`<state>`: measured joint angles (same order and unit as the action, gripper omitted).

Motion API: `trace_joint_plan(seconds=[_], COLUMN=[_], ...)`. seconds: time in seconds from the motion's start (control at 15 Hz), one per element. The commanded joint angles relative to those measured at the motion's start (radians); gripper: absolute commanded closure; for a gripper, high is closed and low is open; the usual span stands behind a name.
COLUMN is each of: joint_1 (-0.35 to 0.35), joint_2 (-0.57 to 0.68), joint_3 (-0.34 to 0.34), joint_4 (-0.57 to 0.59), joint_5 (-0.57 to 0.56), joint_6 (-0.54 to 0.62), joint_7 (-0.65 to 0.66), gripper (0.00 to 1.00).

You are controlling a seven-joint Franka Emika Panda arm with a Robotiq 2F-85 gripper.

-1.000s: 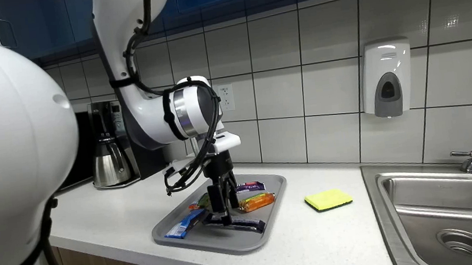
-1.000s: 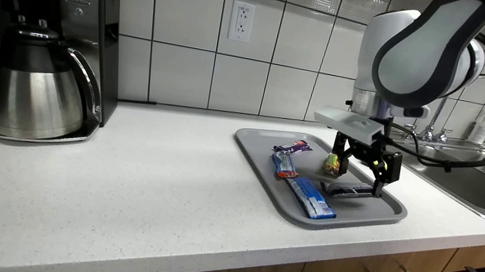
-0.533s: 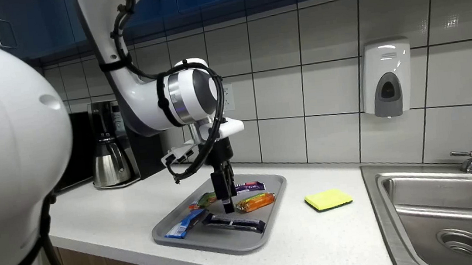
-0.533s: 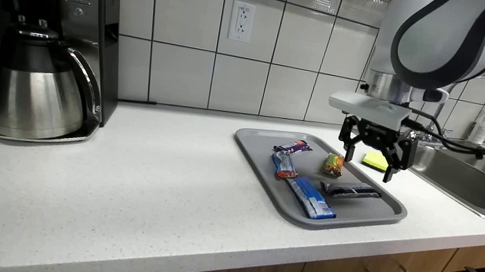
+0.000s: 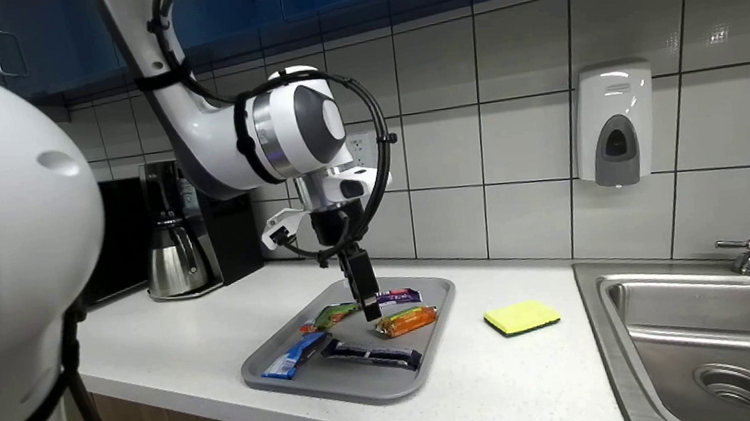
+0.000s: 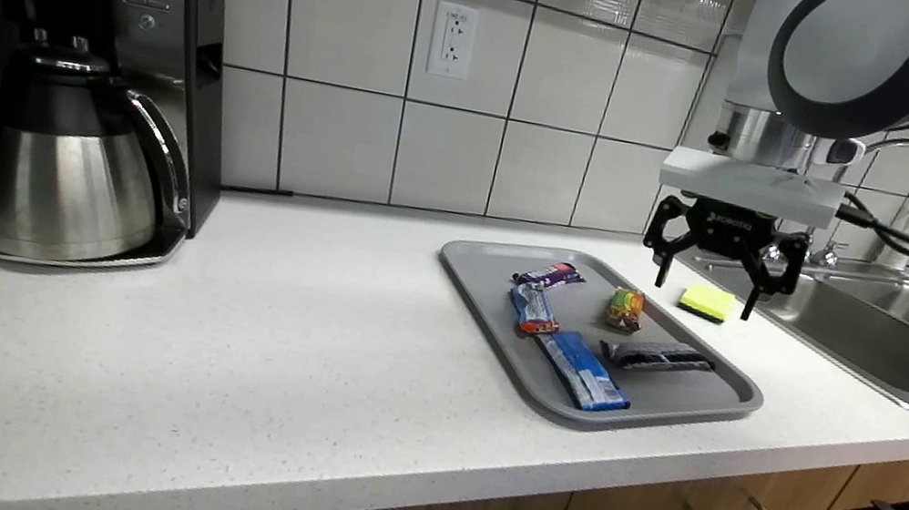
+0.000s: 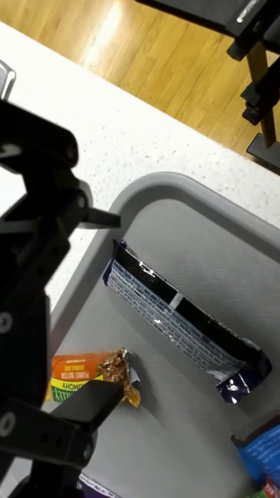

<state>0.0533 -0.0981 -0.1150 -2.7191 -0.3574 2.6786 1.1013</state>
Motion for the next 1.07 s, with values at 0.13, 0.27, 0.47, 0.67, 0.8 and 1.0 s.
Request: trace_joint_plan(seconds=[0.13,0.27,0.47,0.67,0.8,1.0], joint_1=[-0.040,-0.036,-0.053,-0.075,-0.079,-0.079], joint_2=[-0.142,-0.134,-0.159,-0.125,-0.128,-0.128], joint_3=[0.049,0.052,0.068,0.094,0.096,0.096], joint_4=[-0.090,-0.056,-0.055,-0.053,-0.053,-0.053], joint_5=[0.122,0.175,0.210,0.210,0.211,0.211], joint_6=[-0.041,-0.073,-0.099,-0.063,-0.066,-0.066], joint_7=[-0.335,-0.442,-0.524,-0.504,-0.514,-0.515], gripper=[0.00,0.00,0.00,0.00,0.00,0.00])
